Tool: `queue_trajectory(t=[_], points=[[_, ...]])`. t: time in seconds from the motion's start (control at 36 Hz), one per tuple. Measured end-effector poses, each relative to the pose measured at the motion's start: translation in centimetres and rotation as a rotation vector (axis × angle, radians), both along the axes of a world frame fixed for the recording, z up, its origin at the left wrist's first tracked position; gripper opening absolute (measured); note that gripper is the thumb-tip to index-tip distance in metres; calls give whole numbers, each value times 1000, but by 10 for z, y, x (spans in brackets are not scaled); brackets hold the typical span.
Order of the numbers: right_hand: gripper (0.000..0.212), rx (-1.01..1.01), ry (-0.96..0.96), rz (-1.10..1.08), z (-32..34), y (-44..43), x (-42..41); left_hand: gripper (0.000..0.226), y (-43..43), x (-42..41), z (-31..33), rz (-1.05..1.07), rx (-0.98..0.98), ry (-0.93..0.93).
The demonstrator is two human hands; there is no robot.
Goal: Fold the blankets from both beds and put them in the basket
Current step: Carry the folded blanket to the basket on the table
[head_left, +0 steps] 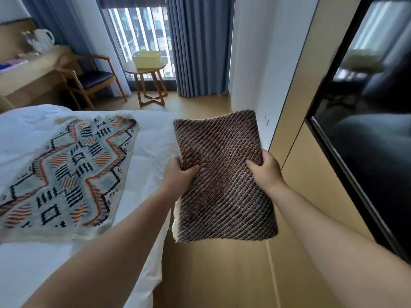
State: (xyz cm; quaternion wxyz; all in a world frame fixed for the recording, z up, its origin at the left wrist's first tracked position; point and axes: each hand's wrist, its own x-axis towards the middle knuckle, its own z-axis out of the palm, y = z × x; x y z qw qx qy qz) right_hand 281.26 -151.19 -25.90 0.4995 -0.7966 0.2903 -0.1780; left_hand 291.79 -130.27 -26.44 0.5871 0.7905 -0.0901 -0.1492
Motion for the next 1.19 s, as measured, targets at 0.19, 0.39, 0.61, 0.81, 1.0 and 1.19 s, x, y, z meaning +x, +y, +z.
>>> queue_trajectory(t=[0.19,0.39,0.61,0.81,1.0,1.19], points=[[37,-7,25,40,-1,-42,66,25,-42,58,-2,53,-20,-15],[35,-39,42,69,2,-79,156,25,-80,144,-2,53,-76,-13],[34,-43,27,26,14,-129,279,25,-135,278,-3,53,-137,17],[36,-50,-2,-39,17,-173,370,22,-176,388,-3,33,-126,45],[34,-72,-17,-34,8,-224,461,29,-226,478,-11,41,-125,61],[35,-110,-33,42,-17,-303,575,31,-292,577,-24,113,-100,37]])
